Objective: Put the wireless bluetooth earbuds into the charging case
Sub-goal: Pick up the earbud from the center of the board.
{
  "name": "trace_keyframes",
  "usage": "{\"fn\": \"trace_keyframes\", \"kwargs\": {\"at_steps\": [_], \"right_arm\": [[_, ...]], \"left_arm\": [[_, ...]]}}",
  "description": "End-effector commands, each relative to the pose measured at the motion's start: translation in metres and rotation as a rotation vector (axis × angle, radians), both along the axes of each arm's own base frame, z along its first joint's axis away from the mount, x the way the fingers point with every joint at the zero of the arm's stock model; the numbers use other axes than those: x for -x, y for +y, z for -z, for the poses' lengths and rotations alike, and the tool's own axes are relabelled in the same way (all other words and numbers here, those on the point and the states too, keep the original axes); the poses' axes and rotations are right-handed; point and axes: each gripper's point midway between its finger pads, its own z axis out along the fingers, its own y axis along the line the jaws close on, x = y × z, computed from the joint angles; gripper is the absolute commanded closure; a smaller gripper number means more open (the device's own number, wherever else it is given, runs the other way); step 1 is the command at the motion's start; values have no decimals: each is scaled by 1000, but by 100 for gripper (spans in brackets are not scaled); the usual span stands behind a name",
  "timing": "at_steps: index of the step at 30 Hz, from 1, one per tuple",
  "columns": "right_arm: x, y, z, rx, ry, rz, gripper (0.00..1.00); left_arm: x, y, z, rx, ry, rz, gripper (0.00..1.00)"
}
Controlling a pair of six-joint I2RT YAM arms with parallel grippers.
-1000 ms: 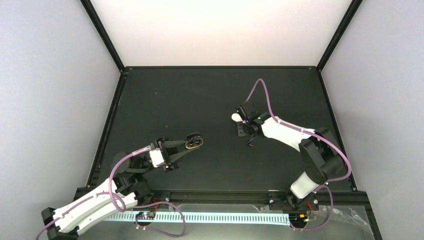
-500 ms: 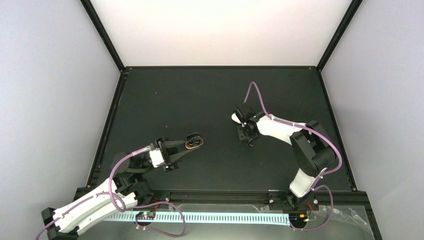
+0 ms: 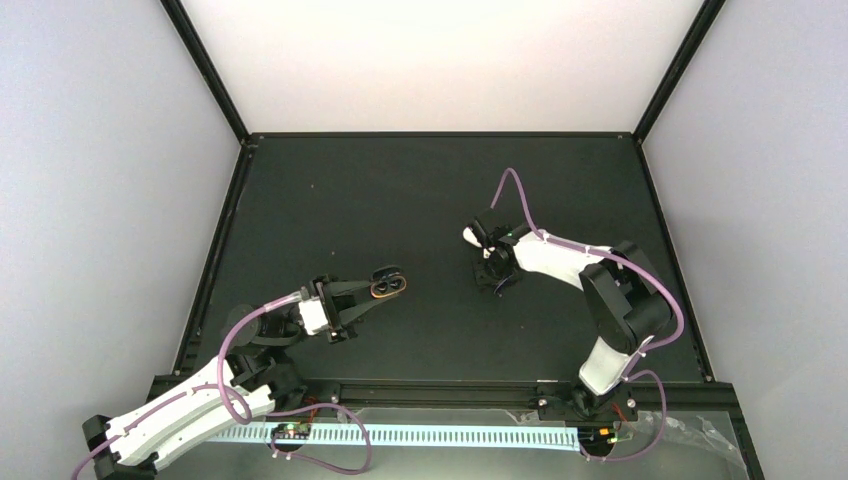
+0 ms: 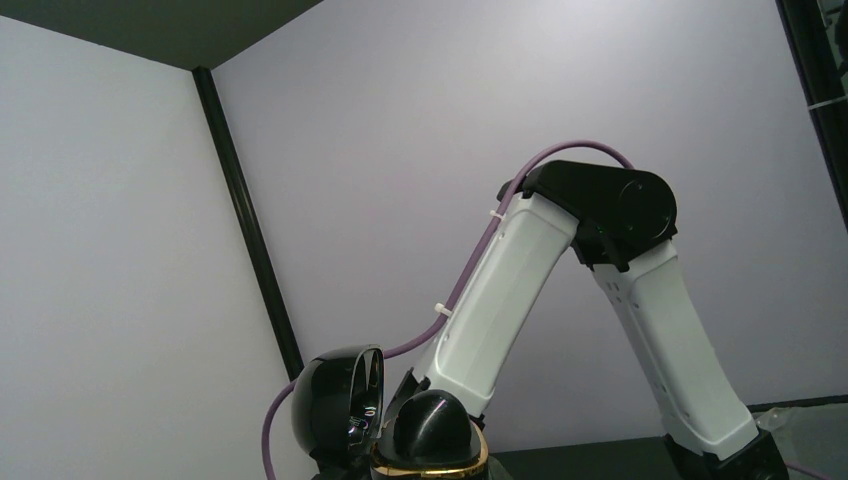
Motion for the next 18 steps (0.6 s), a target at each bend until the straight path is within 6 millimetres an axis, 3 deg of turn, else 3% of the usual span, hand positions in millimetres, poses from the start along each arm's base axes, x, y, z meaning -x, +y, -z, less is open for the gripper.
{"fn": "trace_keyframes", "kwargs": {"at_steps": [1, 4, 9, 18], "right_arm": [[14, 1, 3, -38, 66, 28, 57], [15, 3, 1, -55, 68, 37, 58], [1, -11, -4, 35, -5, 56, 59], [-9, -8, 3, 86, 16, -5, 67]], "left_arm": [[2, 5, -7, 19, -22, -11, 98], [2, 5, -7, 20, -23, -9, 98], [3, 6, -8, 22, -24, -9, 98], [2, 6, -8, 19, -24, -12, 98]]}}
